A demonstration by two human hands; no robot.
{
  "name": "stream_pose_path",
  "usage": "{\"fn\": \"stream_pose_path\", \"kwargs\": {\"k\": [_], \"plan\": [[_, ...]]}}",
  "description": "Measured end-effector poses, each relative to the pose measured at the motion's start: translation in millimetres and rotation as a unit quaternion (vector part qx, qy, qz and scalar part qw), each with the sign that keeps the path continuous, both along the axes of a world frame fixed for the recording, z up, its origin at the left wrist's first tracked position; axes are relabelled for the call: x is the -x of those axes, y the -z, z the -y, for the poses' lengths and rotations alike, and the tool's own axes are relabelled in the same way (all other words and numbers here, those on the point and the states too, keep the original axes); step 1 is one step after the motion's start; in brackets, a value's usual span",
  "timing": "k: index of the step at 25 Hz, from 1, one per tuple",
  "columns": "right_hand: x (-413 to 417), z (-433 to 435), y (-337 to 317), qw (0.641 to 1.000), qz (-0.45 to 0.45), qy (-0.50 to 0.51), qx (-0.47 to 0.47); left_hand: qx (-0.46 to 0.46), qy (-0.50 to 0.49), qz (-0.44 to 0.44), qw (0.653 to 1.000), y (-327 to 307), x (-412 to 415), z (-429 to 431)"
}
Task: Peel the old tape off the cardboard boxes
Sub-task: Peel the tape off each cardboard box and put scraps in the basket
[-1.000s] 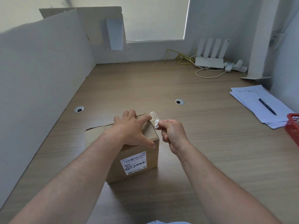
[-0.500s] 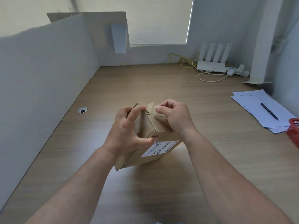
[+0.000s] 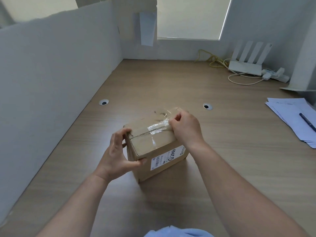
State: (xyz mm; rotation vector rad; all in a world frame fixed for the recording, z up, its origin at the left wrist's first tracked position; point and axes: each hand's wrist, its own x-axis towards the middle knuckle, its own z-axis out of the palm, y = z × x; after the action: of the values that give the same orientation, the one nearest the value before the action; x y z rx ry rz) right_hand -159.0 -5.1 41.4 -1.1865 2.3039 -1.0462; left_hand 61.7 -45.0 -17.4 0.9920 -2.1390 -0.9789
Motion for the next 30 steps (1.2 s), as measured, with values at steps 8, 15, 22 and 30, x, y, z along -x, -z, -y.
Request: {"fn": "stream_pose_path", "kwargs": {"k": [8,15,22,30], "plan": [[-7,-5,5,0.999,-0.041,-0.028,-0.009,0.064,-0.022,0.216,0.974,-24,19,16],[-5,-1,11,0.982,-0.184,-0.003,-0.042,0.119,-0.011,0.311,0.943,-29,58,19],[-16,-7,21,0.952,-0.293,-0.084,0.004,0.131,-0.011,0.303,0.944,-25,59,20],[-1,-7,13,0.998,-0.066,0.01,0.008,0.132,0.025,0.288,0.948,-26,50,27]]}}
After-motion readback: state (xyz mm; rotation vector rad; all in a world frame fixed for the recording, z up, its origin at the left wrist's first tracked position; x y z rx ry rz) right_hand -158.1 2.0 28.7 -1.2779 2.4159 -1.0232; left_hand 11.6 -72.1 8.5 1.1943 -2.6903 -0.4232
